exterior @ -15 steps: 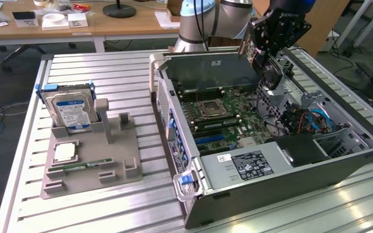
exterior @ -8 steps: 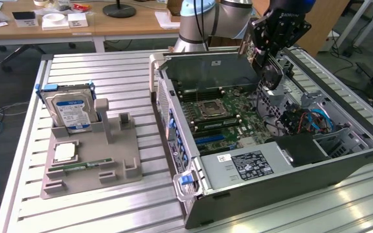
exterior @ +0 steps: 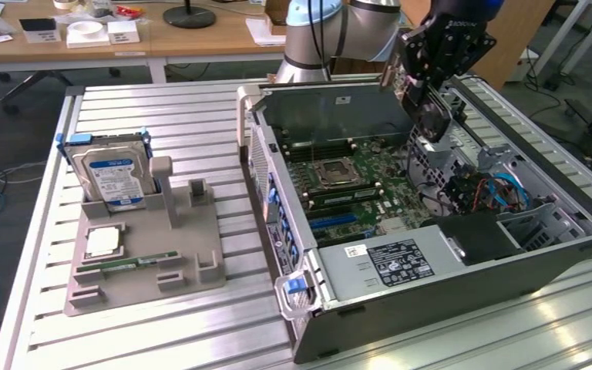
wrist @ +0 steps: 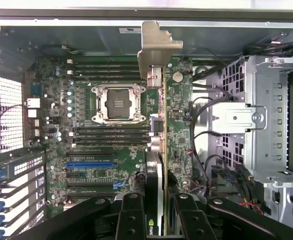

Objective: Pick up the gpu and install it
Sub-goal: 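Pick up the gpu and move the gpu toward the slot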

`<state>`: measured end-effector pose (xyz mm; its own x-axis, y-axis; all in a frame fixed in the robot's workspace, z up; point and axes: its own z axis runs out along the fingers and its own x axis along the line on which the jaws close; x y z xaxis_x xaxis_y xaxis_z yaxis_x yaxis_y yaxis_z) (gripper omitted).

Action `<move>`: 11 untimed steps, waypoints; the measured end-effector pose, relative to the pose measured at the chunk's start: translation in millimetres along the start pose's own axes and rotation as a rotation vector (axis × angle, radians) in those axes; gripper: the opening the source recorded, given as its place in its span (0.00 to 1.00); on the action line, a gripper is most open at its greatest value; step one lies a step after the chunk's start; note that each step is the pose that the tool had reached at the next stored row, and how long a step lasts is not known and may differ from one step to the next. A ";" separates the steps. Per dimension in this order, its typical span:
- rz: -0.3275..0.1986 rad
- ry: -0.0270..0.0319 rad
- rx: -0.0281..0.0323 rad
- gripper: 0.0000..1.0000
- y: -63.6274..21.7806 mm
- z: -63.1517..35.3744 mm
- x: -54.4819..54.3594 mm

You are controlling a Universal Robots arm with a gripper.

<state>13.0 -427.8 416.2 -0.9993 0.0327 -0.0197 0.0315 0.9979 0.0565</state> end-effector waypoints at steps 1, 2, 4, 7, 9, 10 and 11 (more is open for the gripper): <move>0.000 0.0000 0.0001 0.27 0.0 0.0 -1.4; 0.000 0.0000 0.0000 0.27 0.1 0.1 -2.8; 0.000 0.0000 0.0000 0.27 0.2 0.1 -5.4; 0.000 0.0000 0.0000 0.27 0.3 0.2 -9.3; 0.000 0.0000 0.0000 0.27 0.4 0.3 -11.4; 0.000 0.0000 0.0000 0.27 0.4 0.3 -12.3; 0.000 0.0000 0.0001 0.27 0.4 0.3 -13.0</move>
<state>26.0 -427.8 416.2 -0.9993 0.0326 -0.0197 0.0315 0.9979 0.0565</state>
